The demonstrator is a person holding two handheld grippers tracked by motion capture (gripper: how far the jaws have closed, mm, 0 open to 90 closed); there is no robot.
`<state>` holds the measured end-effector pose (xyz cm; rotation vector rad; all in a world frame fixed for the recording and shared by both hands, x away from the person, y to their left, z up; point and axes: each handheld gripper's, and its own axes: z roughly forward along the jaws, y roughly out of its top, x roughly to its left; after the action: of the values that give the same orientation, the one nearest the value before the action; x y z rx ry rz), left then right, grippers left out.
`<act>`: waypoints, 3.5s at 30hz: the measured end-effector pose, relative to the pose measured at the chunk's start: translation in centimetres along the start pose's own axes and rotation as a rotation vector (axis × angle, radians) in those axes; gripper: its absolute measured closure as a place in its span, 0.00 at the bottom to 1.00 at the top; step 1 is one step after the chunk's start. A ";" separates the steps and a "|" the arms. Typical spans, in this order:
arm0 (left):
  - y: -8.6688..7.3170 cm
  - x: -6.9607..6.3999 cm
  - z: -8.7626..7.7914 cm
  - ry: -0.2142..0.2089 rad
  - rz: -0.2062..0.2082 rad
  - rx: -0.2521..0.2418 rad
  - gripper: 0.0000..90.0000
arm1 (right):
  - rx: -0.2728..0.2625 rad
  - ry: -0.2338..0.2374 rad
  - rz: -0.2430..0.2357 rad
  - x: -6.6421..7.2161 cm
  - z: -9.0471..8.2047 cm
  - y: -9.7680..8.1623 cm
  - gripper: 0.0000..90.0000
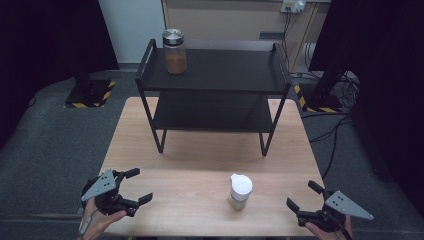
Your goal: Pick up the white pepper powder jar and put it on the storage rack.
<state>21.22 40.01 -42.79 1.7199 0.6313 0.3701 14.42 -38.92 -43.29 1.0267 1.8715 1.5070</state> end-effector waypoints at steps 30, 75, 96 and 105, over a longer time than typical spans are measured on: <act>-0.2 -0.2 -0.2 0.032 -0.024 -0.011 0.00 | 0.034 0.135 -0.069 -1.7 -1.4 9.5 0.02; -0.2 -0.1 -0.2 0.021 -0.037 0.001 0.00 | 0.262 0.327 -0.124 1.6 8.4 12.8 0.02; -0.2 -0.1 -0.2 0.013 -0.035 0.001 0.00 | 0.325 0.312 -0.133 3.7 12.5 9.4 0.07; -0.2 -0.2 -0.2 0.014 -0.036 0.000 0.00 | 0.327 0.306 -0.148 4.4 13.4 8.6 0.12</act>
<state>20.94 40.09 -42.96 1.7047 0.6713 0.3571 24.35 -26.92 -37.99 0.8024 2.4125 1.3597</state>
